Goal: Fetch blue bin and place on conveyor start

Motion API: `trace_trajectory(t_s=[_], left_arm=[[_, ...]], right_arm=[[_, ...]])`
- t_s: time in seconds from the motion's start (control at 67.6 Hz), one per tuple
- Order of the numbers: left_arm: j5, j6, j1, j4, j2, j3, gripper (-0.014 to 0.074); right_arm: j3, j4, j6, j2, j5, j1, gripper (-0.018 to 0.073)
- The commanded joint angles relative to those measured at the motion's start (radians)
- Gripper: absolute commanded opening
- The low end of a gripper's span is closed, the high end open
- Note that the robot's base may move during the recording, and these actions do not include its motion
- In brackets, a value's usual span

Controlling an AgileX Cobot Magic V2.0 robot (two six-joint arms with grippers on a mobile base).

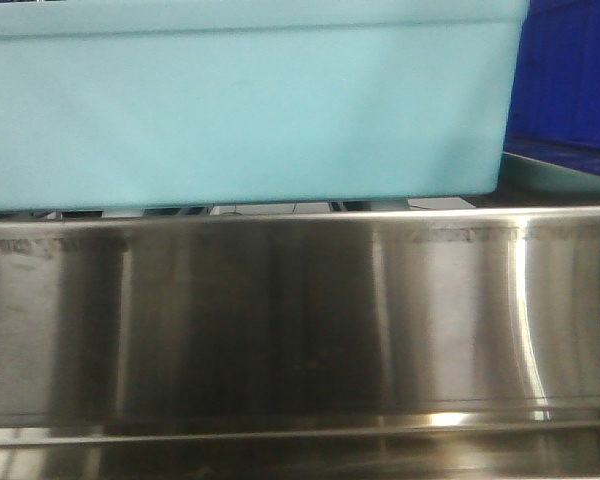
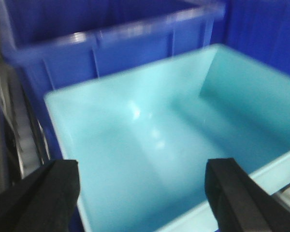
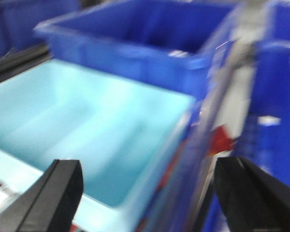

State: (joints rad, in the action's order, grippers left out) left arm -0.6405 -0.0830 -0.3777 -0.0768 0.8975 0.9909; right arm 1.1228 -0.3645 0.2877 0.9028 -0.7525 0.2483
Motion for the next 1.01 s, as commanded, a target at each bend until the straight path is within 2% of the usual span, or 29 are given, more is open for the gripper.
trace_trajectory(t_s=[0.0,0.133,0.192,0.296,0.355,0.429,0.533,0.666,0.991], left_arm=[[-0.066,0.008,-0.005,-0.006,0.112,0.087,0.044],[-0.145,0.083,-0.004,0.03,0.248,0.196,0.044],[-0.18,0.136,-0.004,0.085,0.298,0.241,0.044],[-0.257,0.231,-0.004,0.202,0.366,0.305,0.044],[-0.292,0.273,0.005,0.239,0.396,0.33,0.044],[-0.329,0.287,0.031,0.236,0.431,0.355,0.044],[-0.364,0.287,0.08,0.189,0.481,0.387,0.044],[-0.37,0.287,0.122,0.166,0.528,0.398,0.044],[-0.374,0.287,0.14,0.16,0.623,0.398,0.044]], right_arm=[[0.087,-0.004,0.01,0.136,-0.055,0.052,0.0449],[0.234,0.019,-0.002,0.33,-0.153,0.075,0.0449],[0.295,0.07,-0.081,0.406,-0.19,0.075,0.0449],[0.404,0.216,-0.214,0.508,-0.277,0.075,0.0449],[0.455,0.267,-0.296,0.55,-0.316,0.075,0.0449],[0.49,0.276,-0.353,0.591,-0.339,0.075,0.0449],[0.494,0.276,-0.408,0.633,-0.336,0.075,0.0449],[0.494,0.274,-0.413,0.685,-0.336,0.075,0.0446],[0.494,0.27,-0.413,0.772,-0.318,0.075,0.0446]])
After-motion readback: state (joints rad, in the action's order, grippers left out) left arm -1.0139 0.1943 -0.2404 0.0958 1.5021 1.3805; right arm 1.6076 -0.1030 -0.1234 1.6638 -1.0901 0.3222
